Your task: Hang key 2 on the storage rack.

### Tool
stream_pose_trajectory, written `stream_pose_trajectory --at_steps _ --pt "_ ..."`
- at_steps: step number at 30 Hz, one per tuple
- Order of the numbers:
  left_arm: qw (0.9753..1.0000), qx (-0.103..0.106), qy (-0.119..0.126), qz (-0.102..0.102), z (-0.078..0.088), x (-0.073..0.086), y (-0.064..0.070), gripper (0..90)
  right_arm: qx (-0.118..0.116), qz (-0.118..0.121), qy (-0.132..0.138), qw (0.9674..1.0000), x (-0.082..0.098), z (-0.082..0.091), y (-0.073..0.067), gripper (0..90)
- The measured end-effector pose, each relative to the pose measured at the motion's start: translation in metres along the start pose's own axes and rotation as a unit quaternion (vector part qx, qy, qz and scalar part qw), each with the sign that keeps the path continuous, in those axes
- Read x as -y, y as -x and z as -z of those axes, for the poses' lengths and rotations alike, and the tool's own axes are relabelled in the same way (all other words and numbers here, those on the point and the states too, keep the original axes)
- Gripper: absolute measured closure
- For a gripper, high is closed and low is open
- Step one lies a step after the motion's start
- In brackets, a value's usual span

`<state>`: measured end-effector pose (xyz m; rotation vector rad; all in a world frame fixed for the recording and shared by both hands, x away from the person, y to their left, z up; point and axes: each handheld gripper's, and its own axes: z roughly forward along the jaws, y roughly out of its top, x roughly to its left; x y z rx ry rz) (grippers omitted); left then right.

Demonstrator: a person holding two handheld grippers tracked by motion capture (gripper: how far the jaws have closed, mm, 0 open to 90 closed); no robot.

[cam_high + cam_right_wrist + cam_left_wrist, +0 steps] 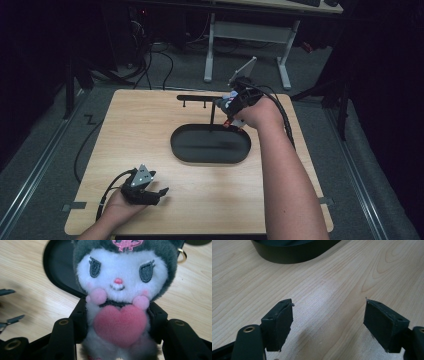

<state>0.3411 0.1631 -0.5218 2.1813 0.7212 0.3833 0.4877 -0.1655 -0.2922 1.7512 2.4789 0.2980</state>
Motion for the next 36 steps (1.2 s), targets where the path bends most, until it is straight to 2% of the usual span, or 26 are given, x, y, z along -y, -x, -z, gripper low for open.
stream_pose_trajectory --at_steps 16,24,26,31,36 --pt "1.0000 0.001 -0.006 -0.005 -0.001 0.000 0.002 24.6 -0.016 -0.011 -0.035 0.9992 0.022 -0.044 0.013 48.4" --pt "1.0000 0.001 -0.007 -0.006 -0.001 0.000 0.002 24.7 -0.027 -0.006 -0.037 0.9989 0.022 -0.062 0.013 48.2" --pt "0.9999 0.001 -0.008 -0.007 -0.001 0.000 0.003 24.7 -0.032 -0.010 -0.039 0.9987 0.021 -0.065 0.011 48.1" --pt "1.0000 0.001 -0.007 -0.007 -0.001 0.001 0.003 24.7 -0.029 -0.009 -0.036 0.9989 0.018 -0.075 0.010 47.3" --pt "0.9999 0.002 -0.008 -0.007 -0.002 0.001 0.003 24.8 -0.038 -0.008 -0.033 0.9987 0.016 -0.086 0.009 46.6"
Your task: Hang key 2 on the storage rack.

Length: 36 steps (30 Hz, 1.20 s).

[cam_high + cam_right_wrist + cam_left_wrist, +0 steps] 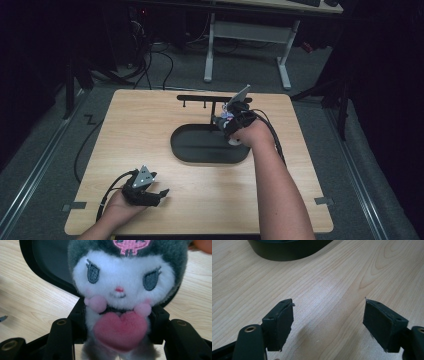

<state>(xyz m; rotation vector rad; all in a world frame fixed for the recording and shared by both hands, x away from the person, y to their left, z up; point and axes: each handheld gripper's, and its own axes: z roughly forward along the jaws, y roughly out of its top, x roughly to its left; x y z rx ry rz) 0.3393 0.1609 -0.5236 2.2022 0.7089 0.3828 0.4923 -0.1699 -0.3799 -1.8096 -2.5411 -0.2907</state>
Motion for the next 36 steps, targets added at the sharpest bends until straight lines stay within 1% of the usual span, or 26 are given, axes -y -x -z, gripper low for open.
stream_pose_trajectory --at_steps 1,2,4,6,9,12,20,21,24,28,32,33,35,36 --pt "1.0000 0.000 0.000 0.000 0.000 0.000 0.000 24.7 -0.001 -0.003 -0.002 1.0000 0.000 -0.002 0.000 46.4" --pt "1.0000 0.000 0.000 0.000 0.000 0.000 0.000 24.8 -0.001 0.001 0.000 1.0000 -0.001 -0.003 0.000 46.3" --pt "1.0000 0.000 0.000 0.000 0.000 0.000 0.000 24.7 -0.002 -0.001 0.000 1.0000 -0.001 -0.006 0.000 45.3" --pt "1.0000 0.001 -0.001 0.000 0.000 0.000 0.000 24.8 0.004 0.002 0.007 1.0000 -0.002 -0.008 0.001 41.0" --pt "1.0000 0.001 -0.001 0.000 0.000 0.000 0.000 24.8 0.001 -0.004 0.015 0.9999 -0.002 -0.008 0.002 34.8" --pt "1.0000 0.001 0.000 0.001 0.000 0.000 0.000 24.7 0.004 -0.007 0.022 0.9997 0.000 -0.006 0.002 34.5" --pt "1.0000 -0.001 0.001 0.001 0.000 0.000 0.000 24.7 0.003 -0.001 0.026 0.9997 0.005 -0.004 0.001 34.5" --pt "1.0000 -0.001 0.000 0.001 0.000 0.000 0.000 24.7 0.003 -0.004 0.025 0.9997 0.006 -0.004 0.001 34.5" --pt "1.0000 -0.002 0.001 0.000 0.000 0.000 0.000 24.7 0.003 -0.001 0.025 0.9997 0.009 -0.006 0.004 34.6" --pt "1.0000 -0.001 0.002 0.000 0.000 0.000 0.000 24.7 0.002 -0.005 0.028 0.9996 0.013 -0.007 0.006 34.6" --pt "1.0000 -0.001 0.003 0.001 0.000 0.000 0.000 24.7 0.005 0.003 0.031 0.9995 0.020 -0.011 0.008 34.7" --pt "1.0000 -0.001 0.002 0.001 0.000 0.000 0.000 24.7 0.004 -0.001 0.032 0.9995 0.022 -0.012 0.008 34.6" --pt "1.0000 -0.001 0.004 0.000 -0.001 0.000 0.001 24.7 0.004 0.000 0.037 0.9993 0.027 -0.016 0.010 34.5" --pt "1.0000 -0.001 0.003 0.000 -0.001 0.000 0.001 24.6 0.005 0.005 0.041 0.9991 0.030 -0.017 0.011 34.6"
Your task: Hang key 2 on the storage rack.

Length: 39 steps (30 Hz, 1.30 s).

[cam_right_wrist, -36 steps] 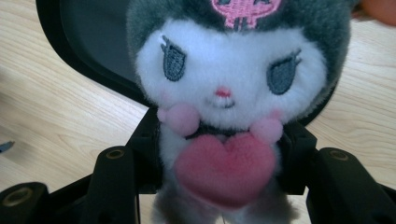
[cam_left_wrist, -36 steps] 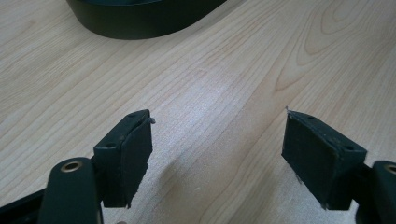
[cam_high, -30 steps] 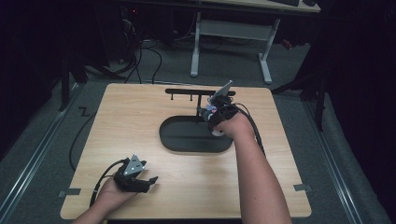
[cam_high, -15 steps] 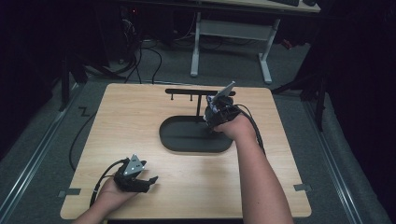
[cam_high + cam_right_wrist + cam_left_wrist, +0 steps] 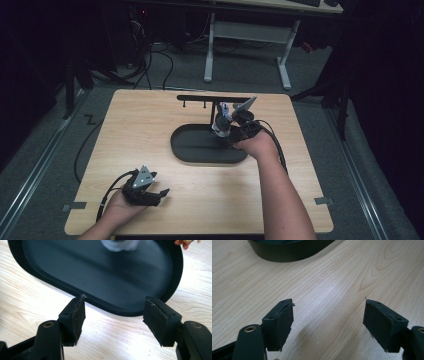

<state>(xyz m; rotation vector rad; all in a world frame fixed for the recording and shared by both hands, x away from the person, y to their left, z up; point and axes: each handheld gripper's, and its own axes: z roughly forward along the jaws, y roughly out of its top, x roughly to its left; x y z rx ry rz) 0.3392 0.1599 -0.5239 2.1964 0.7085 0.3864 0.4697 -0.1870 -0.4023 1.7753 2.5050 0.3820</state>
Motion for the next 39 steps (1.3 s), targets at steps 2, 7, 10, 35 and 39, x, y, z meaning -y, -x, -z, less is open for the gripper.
stream_pose_trajectory --at_steps 2,7,10,35,39 --pt "1.0000 0.000 -0.001 -0.001 0.000 0.000 0.000 24.6 -0.001 0.004 0.007 1.0000 0.005 -0.003 0.001 34.6" --pt "1.0000 -0.001 -0.004 -0.002 -0.001 0.000 0.001 24.6 -0.001 0.004 0.016 0.9999 0.025 -0.015 0.008 34.6" --pt "1.0000 -0.001 -0.004 -0.002 -0.002 0.001 0.001 24.6 -0.006 0.001 0.029 0.9996 0.039 -0.023 0.012 34.9" --pt "1.0000 0.000 -0.004 -0.002 -0.006 -0.001 0.004 24.4 0.039 0.043 0.315 0.9474 0.225 -0.076 0.010 33.6" --pt "1.0000 -0.003 -0.003 -0.005 -0.007 -0.002 0.007 24.2 0.045 0.047 0.342 0.9375 0.230 -0.068 0.013 28.1"
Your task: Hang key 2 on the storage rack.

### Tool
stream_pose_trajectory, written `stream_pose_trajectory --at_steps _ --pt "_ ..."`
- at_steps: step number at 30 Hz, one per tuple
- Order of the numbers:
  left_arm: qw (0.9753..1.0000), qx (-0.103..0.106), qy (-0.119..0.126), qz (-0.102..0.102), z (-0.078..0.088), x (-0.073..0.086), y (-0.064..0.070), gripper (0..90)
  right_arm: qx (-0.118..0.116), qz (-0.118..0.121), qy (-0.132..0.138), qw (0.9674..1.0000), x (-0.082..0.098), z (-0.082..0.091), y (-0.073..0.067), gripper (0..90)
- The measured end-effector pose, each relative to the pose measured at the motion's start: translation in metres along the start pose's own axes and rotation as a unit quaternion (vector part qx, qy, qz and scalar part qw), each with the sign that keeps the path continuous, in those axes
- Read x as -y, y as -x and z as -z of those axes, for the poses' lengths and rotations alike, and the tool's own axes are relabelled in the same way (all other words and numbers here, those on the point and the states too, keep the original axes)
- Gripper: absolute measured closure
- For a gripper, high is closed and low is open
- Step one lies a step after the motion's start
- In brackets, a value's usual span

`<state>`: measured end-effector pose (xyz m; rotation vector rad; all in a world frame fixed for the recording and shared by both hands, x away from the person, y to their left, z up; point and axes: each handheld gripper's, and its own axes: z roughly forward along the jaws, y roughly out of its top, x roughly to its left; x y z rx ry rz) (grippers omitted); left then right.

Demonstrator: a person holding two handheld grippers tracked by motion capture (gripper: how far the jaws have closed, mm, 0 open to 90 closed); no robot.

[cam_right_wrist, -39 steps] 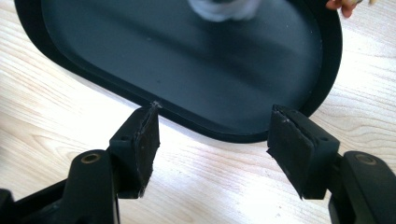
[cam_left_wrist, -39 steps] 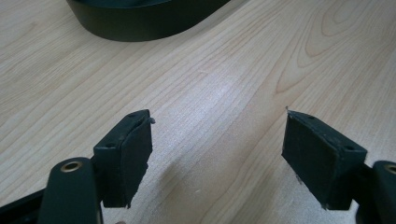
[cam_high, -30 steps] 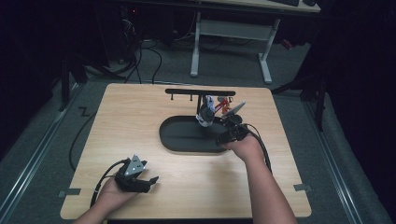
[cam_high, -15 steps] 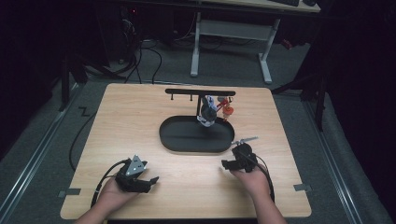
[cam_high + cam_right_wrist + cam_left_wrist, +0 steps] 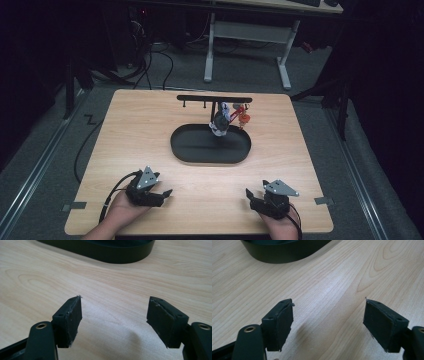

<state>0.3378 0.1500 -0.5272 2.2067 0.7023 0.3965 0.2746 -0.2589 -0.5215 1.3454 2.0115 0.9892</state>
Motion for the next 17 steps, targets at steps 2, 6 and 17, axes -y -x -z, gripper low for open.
stream_pose_trajectory --at_steps 2,6,17 --pt "1.0000 0.001 0.001 0.005 0.000 0.000 0.001 24.2 -0.009 -0.018 0.000 0.9998 0.000 -0.005 0.002 25.4" --pt "1.0000 0.001 0.002 0.004 0.001 0.000 0.002 24.0 -0.013 -0.007 -0.002 0.9999 -0.004 -0.011 -0.004 25.1" --pt "1.0000 0.000 0.009 0.002 0.005 0.000 -0.002 23.6 0.002 -0.016 0.012 0.9998 -0.006 -0.008 -0.008 26.3"
